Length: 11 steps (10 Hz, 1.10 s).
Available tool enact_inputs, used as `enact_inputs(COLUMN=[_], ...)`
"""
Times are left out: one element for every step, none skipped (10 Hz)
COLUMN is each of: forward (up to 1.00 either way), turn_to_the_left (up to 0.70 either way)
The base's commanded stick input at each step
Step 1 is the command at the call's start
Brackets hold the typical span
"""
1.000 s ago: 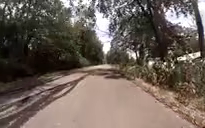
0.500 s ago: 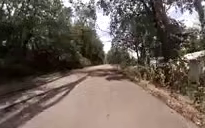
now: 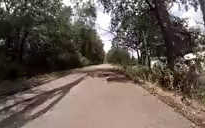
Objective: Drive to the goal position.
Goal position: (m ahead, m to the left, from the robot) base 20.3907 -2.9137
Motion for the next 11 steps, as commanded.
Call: enact_inputs(forward=[0.7,0.7,0.7,0.7,0.7,0.7,0.7,0.7,0.7,0.7,0.7], turn_to_the_left=[0.0,0.0,0.0,-0.27,-0.35,-0.04,0.0,0.0,0.0,0.0,0.0])
